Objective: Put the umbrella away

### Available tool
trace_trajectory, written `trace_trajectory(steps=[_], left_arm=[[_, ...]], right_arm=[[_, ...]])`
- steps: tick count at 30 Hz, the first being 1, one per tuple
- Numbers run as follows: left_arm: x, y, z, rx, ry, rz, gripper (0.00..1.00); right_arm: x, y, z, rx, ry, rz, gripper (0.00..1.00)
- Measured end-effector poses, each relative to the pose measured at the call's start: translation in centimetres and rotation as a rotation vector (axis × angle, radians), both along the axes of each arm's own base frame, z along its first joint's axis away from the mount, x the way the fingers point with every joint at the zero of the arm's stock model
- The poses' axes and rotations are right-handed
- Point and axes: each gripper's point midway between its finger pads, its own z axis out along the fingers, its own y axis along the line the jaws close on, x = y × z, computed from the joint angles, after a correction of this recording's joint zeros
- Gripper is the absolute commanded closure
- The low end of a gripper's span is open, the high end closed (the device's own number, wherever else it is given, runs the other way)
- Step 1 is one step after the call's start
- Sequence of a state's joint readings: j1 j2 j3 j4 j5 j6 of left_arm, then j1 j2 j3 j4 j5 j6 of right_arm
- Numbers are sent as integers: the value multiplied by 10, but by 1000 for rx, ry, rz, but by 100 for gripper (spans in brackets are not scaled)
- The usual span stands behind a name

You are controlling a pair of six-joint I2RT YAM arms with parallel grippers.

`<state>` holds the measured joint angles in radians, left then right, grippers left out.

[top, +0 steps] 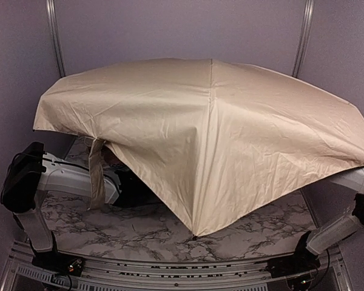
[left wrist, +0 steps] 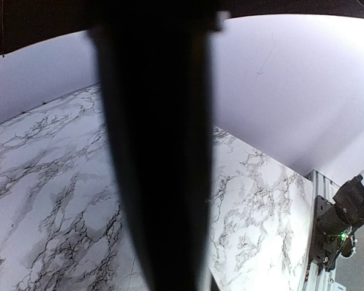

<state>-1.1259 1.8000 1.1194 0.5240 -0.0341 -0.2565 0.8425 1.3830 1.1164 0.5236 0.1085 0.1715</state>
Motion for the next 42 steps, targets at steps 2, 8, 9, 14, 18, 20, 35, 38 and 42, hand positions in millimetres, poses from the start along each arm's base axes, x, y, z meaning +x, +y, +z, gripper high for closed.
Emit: trace_trajectory(steps=[2, 8, 9, 14, 18, 20, 35, 38, 42], left_arm=[[1, 0, 3, -1, -10, 5, 89], [-15, -6, 15, -18, -32, -93, 29], [-21, -6, 22, -41, -26, -129, 27], [-37, -1, 52, -138, -29, -262, 24], [-41, 10, 66, -189, -40, -316, 24], [-44, 17, 70, -203, -52, -330, 23], [-19, 25, 85, -370, -108, -353, 18], [-12, 13, 79, -410, -81, -360, 21], [-11, 2, 73, -436, -36, -376, 45]], right_arm=[[1, -1, 2, 10, 4, 0, 100], [14, -15, -3, 28, 24, 112, 100], [15, -20, -2, 47, 19, 163, 100], [-10, -13, 16, 87, -64, 429, 100], [-46, -3, 36, 86, -144, 636, 100], [-58, -3, 49, 90, -178, 696, 100], [-43, -9, 79, 271, -86, 753, 100], [-38, -11, 79, 308, -59, 736, 100], [-36, -14, 82, 338, -43, 730, 100]])
